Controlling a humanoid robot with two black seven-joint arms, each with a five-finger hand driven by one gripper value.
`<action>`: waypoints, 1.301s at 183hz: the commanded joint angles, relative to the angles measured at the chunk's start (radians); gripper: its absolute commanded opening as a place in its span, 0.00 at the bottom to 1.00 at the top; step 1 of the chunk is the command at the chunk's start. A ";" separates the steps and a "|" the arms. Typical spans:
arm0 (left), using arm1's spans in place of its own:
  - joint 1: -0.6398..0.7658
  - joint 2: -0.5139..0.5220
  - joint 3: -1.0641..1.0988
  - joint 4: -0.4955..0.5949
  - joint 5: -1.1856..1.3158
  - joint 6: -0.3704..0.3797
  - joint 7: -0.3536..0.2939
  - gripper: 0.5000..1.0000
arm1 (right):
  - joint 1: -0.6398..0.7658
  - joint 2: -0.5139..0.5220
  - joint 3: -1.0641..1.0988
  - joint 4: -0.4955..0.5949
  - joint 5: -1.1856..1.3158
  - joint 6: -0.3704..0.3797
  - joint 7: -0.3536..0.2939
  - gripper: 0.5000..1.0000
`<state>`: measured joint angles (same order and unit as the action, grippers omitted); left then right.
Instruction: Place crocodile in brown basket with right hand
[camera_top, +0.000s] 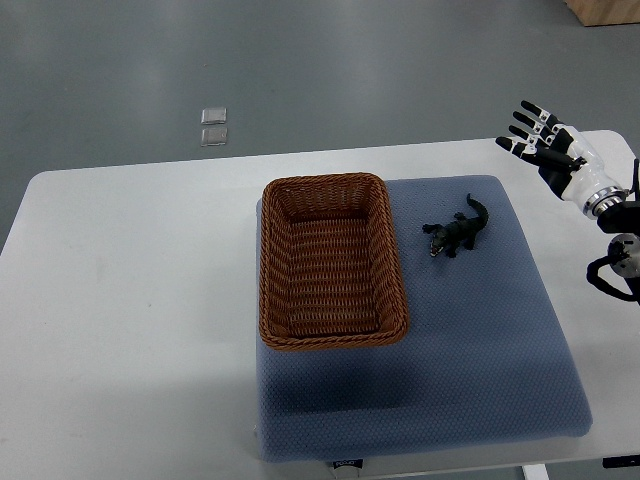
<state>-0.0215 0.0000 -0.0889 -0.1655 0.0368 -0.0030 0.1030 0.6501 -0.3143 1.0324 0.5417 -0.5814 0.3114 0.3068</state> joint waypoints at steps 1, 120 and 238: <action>0.000 0.000 0.000 0.000 0.000 0.000 0.000 1.00 | -0.001 0.000 0.000 0.001 0.000 0.000 0.000 0.86; 0.000 0.000 0.000 0.000 0.000 0.000 0.000 1.00 | -0.004 -0.020 -0.002 0.006 -0.002 0.009 0.002 0.86; 0.000 0.000 0.000 0.000 -0.001 0.000 0.000 1.00 | 0.033 -0.143 -0.212 0.107 -0.241 0.012 0.021 0.86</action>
<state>-0.0217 0.0000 -0.0889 -0.1656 0.0365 -0.0030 0.1034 0.6700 -0.4256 0.8767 0.6028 -0.7324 0.3318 0.3191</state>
